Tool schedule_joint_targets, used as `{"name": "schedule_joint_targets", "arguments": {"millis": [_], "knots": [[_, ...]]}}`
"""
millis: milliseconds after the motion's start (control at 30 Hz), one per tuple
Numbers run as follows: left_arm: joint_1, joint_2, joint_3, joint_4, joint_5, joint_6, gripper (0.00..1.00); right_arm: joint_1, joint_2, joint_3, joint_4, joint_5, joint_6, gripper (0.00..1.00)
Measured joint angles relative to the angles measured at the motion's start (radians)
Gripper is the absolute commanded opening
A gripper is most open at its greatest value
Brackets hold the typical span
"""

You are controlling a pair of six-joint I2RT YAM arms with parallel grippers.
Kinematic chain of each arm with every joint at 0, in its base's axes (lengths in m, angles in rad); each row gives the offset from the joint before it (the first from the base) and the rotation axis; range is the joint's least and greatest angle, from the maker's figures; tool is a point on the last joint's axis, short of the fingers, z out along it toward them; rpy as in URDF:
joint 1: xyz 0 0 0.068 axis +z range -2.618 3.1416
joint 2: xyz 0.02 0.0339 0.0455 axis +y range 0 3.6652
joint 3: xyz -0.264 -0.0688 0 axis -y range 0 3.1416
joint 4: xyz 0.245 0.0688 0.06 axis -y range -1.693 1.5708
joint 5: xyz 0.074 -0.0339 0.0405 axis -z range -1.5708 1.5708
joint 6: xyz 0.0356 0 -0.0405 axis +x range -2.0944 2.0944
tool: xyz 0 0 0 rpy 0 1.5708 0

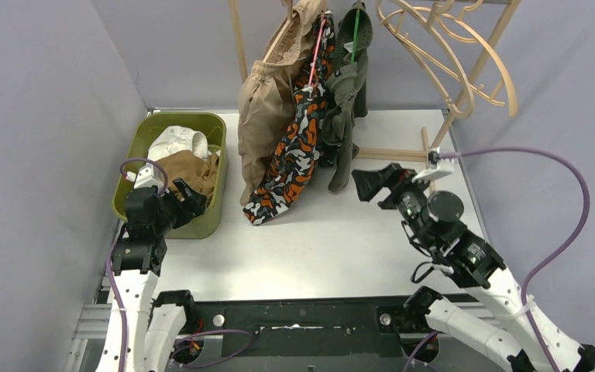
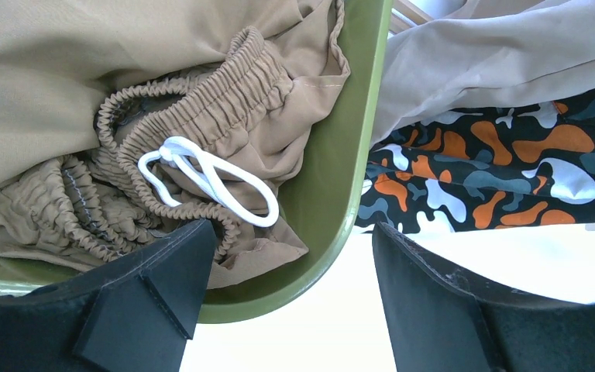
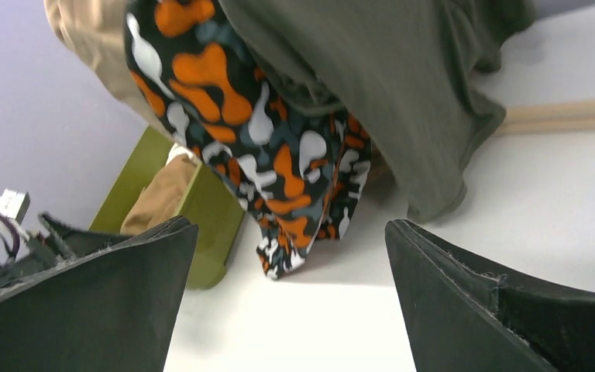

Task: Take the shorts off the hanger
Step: Pick up the hanger from the clothes rod.

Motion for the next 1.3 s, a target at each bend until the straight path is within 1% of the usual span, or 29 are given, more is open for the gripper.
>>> {"name": "schedule_joint_targets", "arguments": {"millis": [133,167,233,300,467,567,700,833,967,1033,1100,1300], "knots": [[0.0,0.002,0.0,0.004,0.0,0.0,0.74,0.0,0.208,0.249,-0.066,0.05,-0.061,1.0],[0.0,0.002,0.0,0.005,0.0,0.001,0.74,0.0,0.261,0.319,-0.098,0.065,-0.072,0.99],[0.0,0.003,0.0,0.006,0.0,0.001,0.74,0.0,0.368,0.461,-0.157,0.098,-0.089,0.93],[0.0,0.003,0.0,0.007,0.0,0.002,0.74,-0.002,0.457,0.571,-0.201,0.118,-0.107,0.89],[0.002,0.011,-0.001,0.013,0.004,0.006,0.74,-0.02,0.595,0.718,-0.274,0.124,-0.141,0.85],[0.011,0.026,-0.002,0.018,0.014,0.011,0.74,-0.053,0.667,0.801,-0.313,0.113,-0.157,0.78],[0.022,0.051,-0.005,0.035,0.031,0.019,0.74,-0.106,0.77,0.922,-0.342,0.079,-0.185,0.66],[0.027,0.068,-0.005,0.052,0.046,0.021,0.74,-0.151,0.865,1.028,-0.368,0.026,-0.206,0.6],[0.029,0.071,-0.006,0.055,0.057,0.021,0.74,-0.184,0.956,1.123,-0.396,-0.024,-0.228,0.43],[0.029,0.071,-0.006,0.056,0.059,0.021,0.74,-0.192,0.975,1.131,-0.399,-0.034,-0.238,0.43],[0.03,0.071,-0.006,0.056,0.061,0.021,0.74,-0.196,0.998,1.155,-0.41,-0.032,-0.247,0.5],[0.034,0.069,-0.006,0.056,0.064,0.021,0.74,-0.198,1.039,1.2,-0.424,0.027,-0.291,0.58]]}}
